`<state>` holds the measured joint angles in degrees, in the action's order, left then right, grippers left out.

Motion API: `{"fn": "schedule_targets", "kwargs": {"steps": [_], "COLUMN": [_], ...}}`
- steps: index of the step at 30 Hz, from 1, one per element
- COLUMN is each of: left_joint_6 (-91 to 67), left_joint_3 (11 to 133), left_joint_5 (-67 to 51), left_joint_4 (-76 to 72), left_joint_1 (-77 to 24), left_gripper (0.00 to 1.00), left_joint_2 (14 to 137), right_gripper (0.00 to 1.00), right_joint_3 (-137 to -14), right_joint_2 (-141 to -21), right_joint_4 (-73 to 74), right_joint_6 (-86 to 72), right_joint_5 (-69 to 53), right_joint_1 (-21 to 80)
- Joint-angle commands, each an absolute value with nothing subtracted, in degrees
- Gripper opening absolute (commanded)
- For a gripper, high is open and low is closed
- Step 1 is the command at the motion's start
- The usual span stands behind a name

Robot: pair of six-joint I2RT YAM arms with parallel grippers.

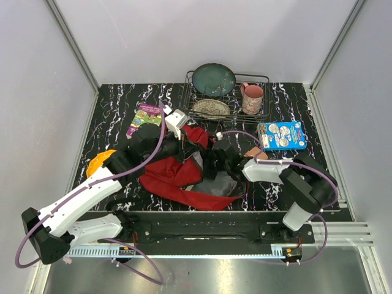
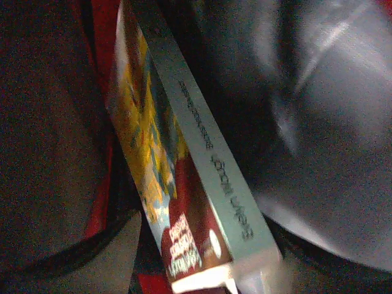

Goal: Pack the student bag
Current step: Place the book in the student bag.

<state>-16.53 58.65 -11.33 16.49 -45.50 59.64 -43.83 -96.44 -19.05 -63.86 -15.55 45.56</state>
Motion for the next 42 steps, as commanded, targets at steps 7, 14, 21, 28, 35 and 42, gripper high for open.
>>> {"fn": "schedule_targets", "kwargs": {"steps": [7,14,21,28,35,42], "left_joint_6": [-18.1,-18.54,-19.95,-24.16,-25.4,-25.84], "left_joint_3": [57.66,57.13,57.48,60.03,60.29,63.62], "left_joint_5": [-10.46,-8.62,-7.12,-12.2,-1.87,20.47], "left_joint_4": [9.67,9.76,10.63,14.68,18.98,29.96], "left_joint_1": [-44.3,-43.95,-43.77,-43.59,-43.59,-39.4], "left_gripper": [0.0,0.0,0.0,0.84,0.99,0.99], "left_joint_2": [56.51,56.34,58.44,59.86,49.84,52.64], "right_gripper": [0.88,0.86,0.9,0.91,0.93,0.93], "right_joint_3": [-45.44,-44.3,-43.5,-45.44,-48.86,-56.42], "right_joint_2": [-77.27,-59.17,-60.0,-59.51,-48.7,-53.67], "right_joint_4": [6.21,23.98,31.54,31.9,35.86,33.42], "right_joint_6": [-53.27,-49.93,-48.25,-47.99,-45.19,-40.26], "right_joint_5": [0.69,12.82,19.78,18.28,22.76,10.51], "right_joint_1": [45.0,45.09,42.99,38.68,31.99,31.46]}}
